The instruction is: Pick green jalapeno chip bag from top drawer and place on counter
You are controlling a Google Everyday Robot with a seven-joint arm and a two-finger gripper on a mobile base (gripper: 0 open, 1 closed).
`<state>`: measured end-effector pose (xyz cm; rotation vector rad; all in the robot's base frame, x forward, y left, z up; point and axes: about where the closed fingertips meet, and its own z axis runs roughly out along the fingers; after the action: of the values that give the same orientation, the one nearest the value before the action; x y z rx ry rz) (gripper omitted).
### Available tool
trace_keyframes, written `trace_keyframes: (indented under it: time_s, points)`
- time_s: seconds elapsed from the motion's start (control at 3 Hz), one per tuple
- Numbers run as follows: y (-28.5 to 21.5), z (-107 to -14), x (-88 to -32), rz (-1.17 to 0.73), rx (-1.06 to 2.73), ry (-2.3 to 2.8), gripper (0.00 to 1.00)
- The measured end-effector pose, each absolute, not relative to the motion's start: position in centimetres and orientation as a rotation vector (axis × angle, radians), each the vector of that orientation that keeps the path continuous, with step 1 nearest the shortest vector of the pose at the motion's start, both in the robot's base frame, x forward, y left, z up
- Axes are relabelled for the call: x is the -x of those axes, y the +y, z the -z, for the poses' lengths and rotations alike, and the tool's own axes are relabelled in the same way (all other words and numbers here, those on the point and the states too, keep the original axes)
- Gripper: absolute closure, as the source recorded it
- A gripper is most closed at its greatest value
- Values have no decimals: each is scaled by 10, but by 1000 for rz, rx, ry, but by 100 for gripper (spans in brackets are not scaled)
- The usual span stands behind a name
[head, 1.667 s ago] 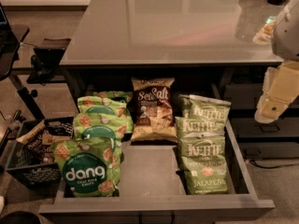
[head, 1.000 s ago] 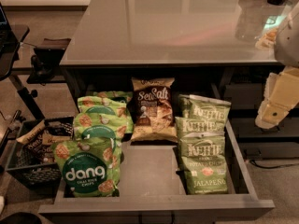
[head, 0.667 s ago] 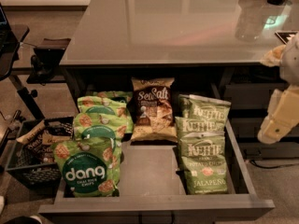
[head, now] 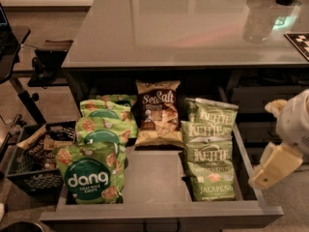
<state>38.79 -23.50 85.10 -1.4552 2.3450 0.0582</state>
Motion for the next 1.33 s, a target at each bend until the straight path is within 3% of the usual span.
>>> trace_keyframes:
  time_s: [0.67, 1.33]
  points:
    - [-233, -774, -396, -13, 1101, 2477, 0]
    - [-233, -775, -399, -31, 985, 2510, 0]
